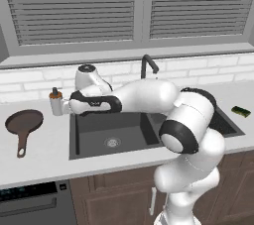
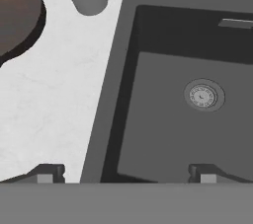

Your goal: Pick the pan and sponge and place them into the sink. Then turn on the water.

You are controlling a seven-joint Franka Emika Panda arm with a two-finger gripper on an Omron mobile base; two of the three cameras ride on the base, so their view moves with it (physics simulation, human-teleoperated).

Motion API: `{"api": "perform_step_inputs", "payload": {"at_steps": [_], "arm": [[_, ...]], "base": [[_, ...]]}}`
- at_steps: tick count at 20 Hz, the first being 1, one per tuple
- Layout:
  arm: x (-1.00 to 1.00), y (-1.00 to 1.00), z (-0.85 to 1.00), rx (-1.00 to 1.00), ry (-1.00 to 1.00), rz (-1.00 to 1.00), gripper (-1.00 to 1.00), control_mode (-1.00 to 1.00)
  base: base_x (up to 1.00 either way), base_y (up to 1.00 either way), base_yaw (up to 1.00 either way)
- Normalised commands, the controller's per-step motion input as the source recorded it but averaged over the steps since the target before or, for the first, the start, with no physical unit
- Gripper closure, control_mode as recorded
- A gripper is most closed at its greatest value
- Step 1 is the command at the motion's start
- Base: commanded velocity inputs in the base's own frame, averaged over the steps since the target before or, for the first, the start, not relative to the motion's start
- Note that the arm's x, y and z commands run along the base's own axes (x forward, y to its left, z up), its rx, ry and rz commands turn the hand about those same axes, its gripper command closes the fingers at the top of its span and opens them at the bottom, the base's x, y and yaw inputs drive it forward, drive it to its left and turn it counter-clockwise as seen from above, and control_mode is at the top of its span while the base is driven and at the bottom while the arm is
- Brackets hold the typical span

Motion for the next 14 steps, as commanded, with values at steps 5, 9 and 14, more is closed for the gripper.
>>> {"api": "perform_step_inputs", "payload": {"at_steps": [5, 9, 14], "arm": [[0.03, 0.32, -0.03, -0.05, 0.12, 0.12, -1.00, -1.00], [0.00, 0.51, -0.19, -0.07, 0.01, 0.06, -1.00, -1.00], [0.00, 0.47, -0.14, -0.07, 0.03, 0.04, -1.00, -1.00]], "base": [[0.00, 0.00, 0.00], [0.00, 0.00, 0.00], [0.00, 0.00, 0.00]]}}
